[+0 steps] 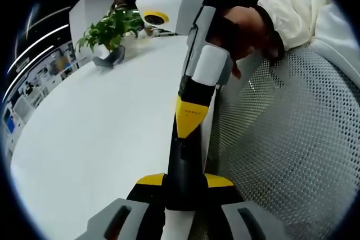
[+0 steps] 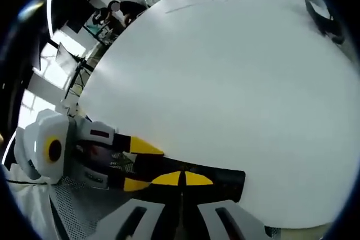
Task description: Press the specified remote control buttons in sequence, fully releasing each button before pressing the next.
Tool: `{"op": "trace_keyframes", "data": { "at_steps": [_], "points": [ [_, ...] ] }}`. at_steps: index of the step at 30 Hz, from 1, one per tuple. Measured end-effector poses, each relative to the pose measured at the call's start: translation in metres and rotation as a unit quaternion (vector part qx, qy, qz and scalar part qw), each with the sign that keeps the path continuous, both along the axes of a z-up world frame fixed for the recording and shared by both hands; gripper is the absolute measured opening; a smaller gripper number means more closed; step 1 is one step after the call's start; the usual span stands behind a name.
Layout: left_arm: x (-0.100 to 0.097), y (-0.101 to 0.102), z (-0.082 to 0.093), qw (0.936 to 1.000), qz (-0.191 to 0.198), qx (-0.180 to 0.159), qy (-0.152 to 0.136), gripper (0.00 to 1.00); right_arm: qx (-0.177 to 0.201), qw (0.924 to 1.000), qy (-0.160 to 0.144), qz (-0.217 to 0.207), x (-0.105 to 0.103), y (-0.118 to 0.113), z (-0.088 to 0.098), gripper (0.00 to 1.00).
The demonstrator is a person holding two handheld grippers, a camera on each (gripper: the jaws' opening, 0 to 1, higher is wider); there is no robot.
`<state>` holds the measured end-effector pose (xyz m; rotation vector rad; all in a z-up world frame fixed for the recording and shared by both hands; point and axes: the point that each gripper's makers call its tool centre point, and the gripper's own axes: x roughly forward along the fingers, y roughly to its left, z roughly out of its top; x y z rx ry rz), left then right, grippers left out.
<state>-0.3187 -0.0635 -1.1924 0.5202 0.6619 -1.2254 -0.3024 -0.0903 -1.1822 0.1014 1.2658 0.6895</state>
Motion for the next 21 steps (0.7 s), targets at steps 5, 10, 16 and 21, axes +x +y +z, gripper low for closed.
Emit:
{"op": "trace_keyframes", "data": {
  "at_steps": [5,10,16,21],
  "points": [
    [-0.0007,0.0003,0.0002,1.0,0.0,0.0,-0.001,0.24,0.002,1.0,-0.001,0.005,-0.001,0.0008,0.0007,0.0],
    [-0.0009,0.0003,0.0005,1.0,0.001,-0.003,-0.002,0.24,0.001,1.0,0.001,0.005,-0.0015,0.0003,0.0005,0.0],
    [-0.0005,0.0002,-0.0001,1.0,0.002,-0.004,-0.003,0.24,0.0,1.0,0.002,0.005,-0.0018,0.0003,0.0008,0.0],
    [-0.0004,0.0,0.0,1.0,0.002,-0.005,-0.002,0.24,-0.002,1.0,-0.001,0.006,-0.0012,-0.0007,0.0012,0.0]
  ]
}}
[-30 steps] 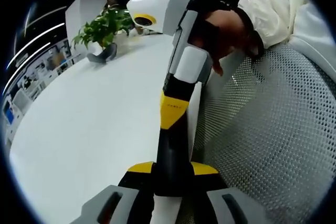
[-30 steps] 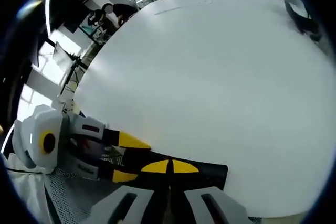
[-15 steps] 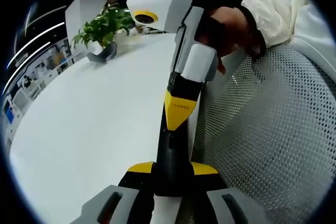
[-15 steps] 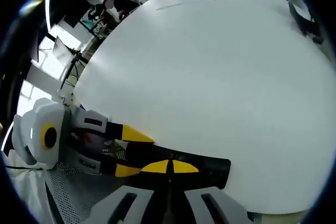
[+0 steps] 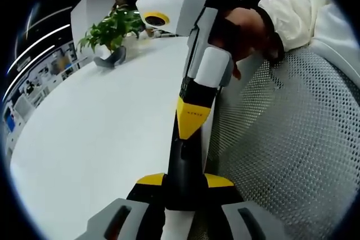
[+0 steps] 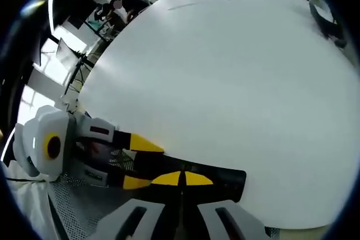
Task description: Press the specified remote control buttons in sequence, fully releasing each button before pressing the next.
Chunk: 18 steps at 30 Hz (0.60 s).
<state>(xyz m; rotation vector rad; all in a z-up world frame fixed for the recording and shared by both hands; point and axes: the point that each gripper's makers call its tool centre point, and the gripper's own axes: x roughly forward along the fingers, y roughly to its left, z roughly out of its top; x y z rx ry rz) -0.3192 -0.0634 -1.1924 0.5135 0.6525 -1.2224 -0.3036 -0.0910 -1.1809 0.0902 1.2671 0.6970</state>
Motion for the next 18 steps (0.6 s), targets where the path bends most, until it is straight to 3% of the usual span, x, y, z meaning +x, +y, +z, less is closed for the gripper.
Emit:
{"op": "trace_keyframes", "data": {
  "at_steps": [18],
  "points": [
    [-0.0002,0.0002,0.0002,1.0,0.0,-0.001,0.001,0.24,0.002,1.0,-0.002,0.008,-0.0011,0.0015,-0.0015,0.0]
  ]
}}
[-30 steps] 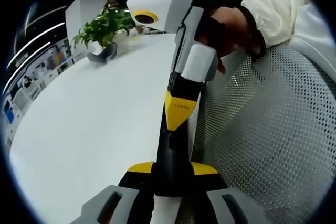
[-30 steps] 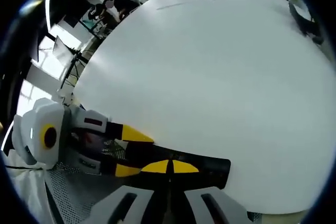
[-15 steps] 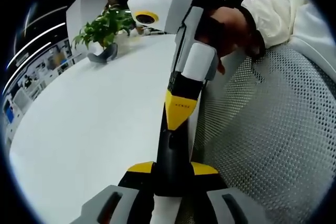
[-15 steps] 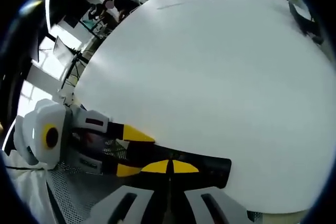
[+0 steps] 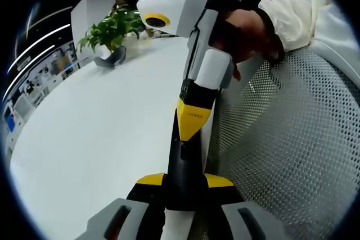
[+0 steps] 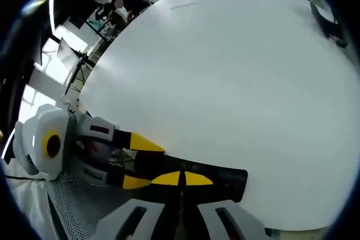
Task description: Press the specified remote control buttons in sequence, fully releasing each button before pressing the next.
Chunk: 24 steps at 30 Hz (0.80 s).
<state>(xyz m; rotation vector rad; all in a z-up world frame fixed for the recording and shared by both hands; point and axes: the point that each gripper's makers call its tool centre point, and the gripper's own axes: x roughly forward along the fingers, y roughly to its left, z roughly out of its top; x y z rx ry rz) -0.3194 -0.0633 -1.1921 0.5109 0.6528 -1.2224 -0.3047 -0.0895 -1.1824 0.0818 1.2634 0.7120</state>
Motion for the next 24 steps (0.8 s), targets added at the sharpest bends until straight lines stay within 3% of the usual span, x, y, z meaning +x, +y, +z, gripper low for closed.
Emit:
{"op": "trace_keyframes", "data": {
  "at_steps": [4,13,15,16,19,24],
  "points": [
    [0.0,0.0,0.0,1.0,0.001,0.0,0.0,0.24,-0.012,0.9996,-0.021,0.017,0.001,0.001,0.0,0.0],
    [0.0,0.0,0.001,1.0,0.002,-0.001,0.001,0.24,-0.007,0.9999,-0.012,0.008,0.002,0.0,0.0,0.0],
    [0.0,0.0,0.0,1.0,0.002,-0.001,0.001,0.24,-0.046,0.9981,-0.041,0.006,0.011,-0.011,0.0,0.0],
    [0.0,0.0,0.0,1.0,0.002,-0.001,0.001,0.24,-0.041,0.9979,-0.051,0.006,0.013,-0.009,0.003,0.0],
    [0.001,0.0,0.0,1.0,0.002,-0.001,0.001,0.25,0.012,0.9996,-0.02,-0.014,0.009,0.0,0.01,0.0],
    [0.0,0.0,0.0,1.0,0.002,-0.001,0.0,0.25,0.008,0.9996,-0.002,-0.025,0.005,-0.006,0.01,0.0]
  ]
}}
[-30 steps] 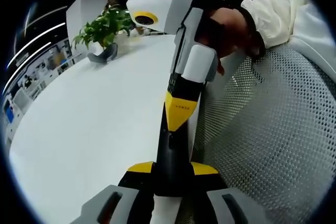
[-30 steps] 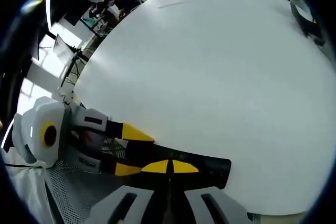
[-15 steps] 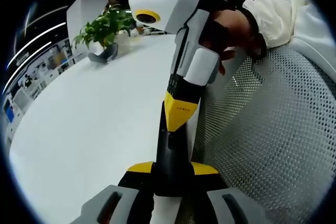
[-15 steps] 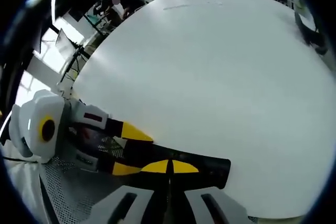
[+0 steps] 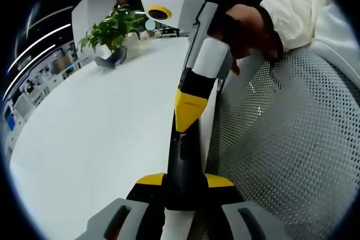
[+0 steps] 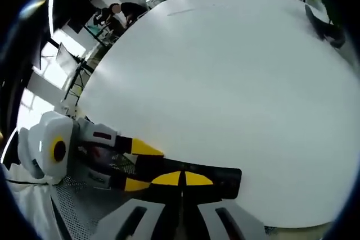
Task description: Press the specified remote control buttons in sequence, fully releasing each button before pressing the next.
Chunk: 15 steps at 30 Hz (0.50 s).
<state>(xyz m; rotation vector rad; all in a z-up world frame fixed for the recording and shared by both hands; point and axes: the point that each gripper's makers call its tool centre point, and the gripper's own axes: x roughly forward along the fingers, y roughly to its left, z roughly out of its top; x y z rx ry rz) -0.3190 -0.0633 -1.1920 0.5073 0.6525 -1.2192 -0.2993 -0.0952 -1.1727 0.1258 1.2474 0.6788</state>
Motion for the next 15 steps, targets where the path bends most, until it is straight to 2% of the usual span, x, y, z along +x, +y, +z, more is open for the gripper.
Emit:
{"op": "trace_keyframes", "data": {
  "at_steps": [9,15],
  "points": [
    [0.0,0.0,0.0,1.0,0.0,0.0,-0.001,0.25,-0.016,0.9989,0.042,0.015,-0.012,0.001,-0.011,0.0],
    [0.0,0.0,0.0,1.0,0.0,0.001,-0.002,0.25,-0.031,0.9982,0.038,0.035,-0.014,0.001,-0.015,0.0]
  ]
}}
